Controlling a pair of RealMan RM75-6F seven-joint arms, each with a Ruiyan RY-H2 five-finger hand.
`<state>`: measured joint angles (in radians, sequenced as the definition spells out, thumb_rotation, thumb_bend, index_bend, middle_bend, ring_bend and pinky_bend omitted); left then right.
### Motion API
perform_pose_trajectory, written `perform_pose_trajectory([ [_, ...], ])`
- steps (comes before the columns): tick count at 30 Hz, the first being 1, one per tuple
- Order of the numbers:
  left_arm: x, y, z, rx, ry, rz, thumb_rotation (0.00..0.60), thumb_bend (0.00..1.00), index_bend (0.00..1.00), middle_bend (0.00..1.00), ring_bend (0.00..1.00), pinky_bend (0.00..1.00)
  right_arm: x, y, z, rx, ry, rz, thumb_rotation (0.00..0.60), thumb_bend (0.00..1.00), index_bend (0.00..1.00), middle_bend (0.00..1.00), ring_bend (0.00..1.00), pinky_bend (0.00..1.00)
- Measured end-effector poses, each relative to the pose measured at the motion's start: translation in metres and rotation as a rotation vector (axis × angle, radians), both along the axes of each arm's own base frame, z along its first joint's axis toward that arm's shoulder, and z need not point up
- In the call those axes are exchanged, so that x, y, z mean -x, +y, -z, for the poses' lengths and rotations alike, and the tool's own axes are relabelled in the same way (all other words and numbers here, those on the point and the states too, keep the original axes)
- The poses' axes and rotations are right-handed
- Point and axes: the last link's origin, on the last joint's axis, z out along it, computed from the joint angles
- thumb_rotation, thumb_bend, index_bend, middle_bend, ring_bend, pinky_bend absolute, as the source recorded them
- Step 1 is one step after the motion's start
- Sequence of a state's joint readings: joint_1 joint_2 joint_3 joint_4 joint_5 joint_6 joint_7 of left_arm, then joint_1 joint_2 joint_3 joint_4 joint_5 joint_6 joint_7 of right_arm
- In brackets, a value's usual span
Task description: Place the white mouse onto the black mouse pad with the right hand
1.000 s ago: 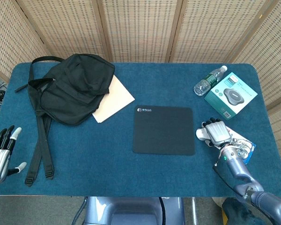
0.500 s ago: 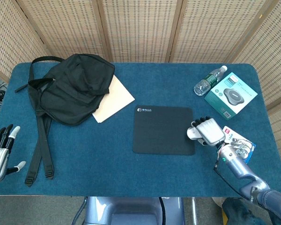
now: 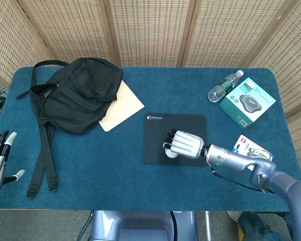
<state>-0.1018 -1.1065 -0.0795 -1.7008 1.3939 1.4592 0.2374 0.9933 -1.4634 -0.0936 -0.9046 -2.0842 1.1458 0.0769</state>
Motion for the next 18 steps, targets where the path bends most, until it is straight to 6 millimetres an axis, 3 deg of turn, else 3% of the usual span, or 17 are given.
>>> perform_pose_trajectory([
  [12,0.007,0.008,0.000,-0.014,0.008,-0.046,0.600,0.01,0.00,0.00,0.00,0.00,-0.006,-0.025,0.028,-0.025,0.204,-0.211,0.600,0.85,0.48,0.47,0.38,0.47],
  [18,0.009,0.012,0.002,0.000,0.013,-0.059,0.600,0.01,0.00,0.00,0.00,0.00,-0.001,-0.037,0.035,-0.003,0.269,-0.241,0.600,0.83,0.46,0.36,0.33,0.47],
])
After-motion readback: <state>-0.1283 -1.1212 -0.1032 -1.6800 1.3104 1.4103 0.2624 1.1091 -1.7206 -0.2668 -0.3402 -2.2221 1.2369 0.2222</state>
